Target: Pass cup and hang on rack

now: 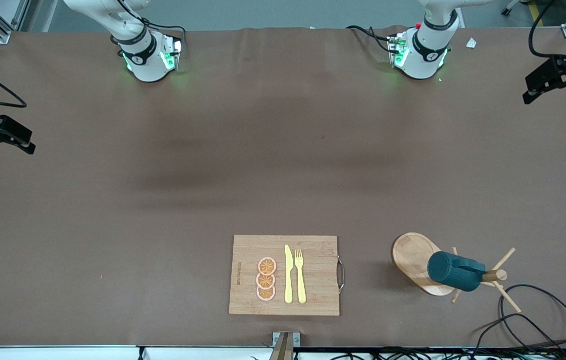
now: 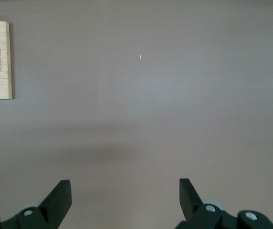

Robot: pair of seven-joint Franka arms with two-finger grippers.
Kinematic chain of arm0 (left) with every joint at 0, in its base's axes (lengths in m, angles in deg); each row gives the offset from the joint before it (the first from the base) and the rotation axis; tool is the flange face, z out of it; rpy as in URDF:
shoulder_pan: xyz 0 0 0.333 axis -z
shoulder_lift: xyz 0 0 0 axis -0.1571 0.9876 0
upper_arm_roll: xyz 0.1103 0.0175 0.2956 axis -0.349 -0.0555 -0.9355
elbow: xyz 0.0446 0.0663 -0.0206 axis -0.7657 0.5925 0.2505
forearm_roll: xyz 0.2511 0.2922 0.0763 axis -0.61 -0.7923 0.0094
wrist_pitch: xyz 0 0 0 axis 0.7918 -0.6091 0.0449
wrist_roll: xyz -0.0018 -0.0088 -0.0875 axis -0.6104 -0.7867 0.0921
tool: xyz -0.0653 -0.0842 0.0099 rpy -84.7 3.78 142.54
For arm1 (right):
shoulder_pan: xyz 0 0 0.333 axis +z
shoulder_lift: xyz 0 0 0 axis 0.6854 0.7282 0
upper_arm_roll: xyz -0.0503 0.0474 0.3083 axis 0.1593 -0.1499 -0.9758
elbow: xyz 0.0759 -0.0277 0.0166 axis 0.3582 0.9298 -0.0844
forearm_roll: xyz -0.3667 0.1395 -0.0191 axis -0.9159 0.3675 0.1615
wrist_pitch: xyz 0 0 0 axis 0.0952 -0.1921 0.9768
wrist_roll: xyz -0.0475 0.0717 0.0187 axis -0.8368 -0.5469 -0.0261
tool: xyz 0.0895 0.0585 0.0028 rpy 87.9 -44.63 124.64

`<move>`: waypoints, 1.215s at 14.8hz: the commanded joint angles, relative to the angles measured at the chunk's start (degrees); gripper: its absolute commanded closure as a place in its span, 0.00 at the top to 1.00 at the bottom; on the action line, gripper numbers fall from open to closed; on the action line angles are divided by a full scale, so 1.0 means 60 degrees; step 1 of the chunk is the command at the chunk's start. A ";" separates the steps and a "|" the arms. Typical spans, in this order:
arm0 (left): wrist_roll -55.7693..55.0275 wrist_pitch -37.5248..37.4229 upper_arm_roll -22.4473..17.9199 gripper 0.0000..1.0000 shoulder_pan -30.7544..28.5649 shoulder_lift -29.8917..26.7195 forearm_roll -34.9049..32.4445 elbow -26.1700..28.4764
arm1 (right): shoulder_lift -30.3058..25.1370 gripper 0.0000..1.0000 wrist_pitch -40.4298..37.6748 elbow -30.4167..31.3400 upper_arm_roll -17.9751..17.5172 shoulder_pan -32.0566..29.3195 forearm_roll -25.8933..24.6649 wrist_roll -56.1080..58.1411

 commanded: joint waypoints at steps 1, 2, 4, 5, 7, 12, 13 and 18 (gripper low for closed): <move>0.0073 0.0176 0.0158 1.00 -0.0143 -0.0760 -0.0026 0.1025 | -0.0102 1.00 0.0009 0.0060 -0.0006 0.0025 -0.0169 -0.0177; 0.0059 0.0308 0.0086 1.00 0.0060 -0.0878 0.0018 0.1289 | -0.0102 1.00 0.0009 0.0060 -0.0021 0.0025 -0.0169 -0.0177; 0.0044 0.0688 -0.0220 1.00 0.0339 -0.1010 0.0280 0.1657 | -0.0102 1.00 0.0024 0.0060 -0.0021 0.0039 -0.0169 -0.0177; 0.0029 0.0791 -0.0425 1.00 0.0631 -0.0996 0.0311 0.1673 | -0.0102 1.00 0.0067 0.0060 -0.0021 0.0039 -0.0169 -0.0177; -0.0073 0.0865 -0.0617 1.00 0.0970 -0.0981 0.0311 0.1702 | -0.0102 1.00 0.0097 0.0046 -0.0006 0.0025 -0.0155 -0.0177; -0.0349 0.1071 -0.1043 1.00 0.1395 -0.0982 0.0311 0.1863 | -0.0102 1.00 0.0126 0.0060 -0.0021 0.0025 -0.0155 -0.0192; -0.0366 0.1071 -0.1043 1.00 0.1381 -0.0981 0.0311 0.1863 | -0.0102 1.00 0.0112 0.0060 -0.0006 0.0025 -0.0155 -0.0192; -0.0235 0.1071 -0.1028 1.00 0.1440 -0.0880 0.0311 0.1688 | -0.0102 1.00 0.0068 0.0046 -0.0006 0.0025 -0.0155 -0.0192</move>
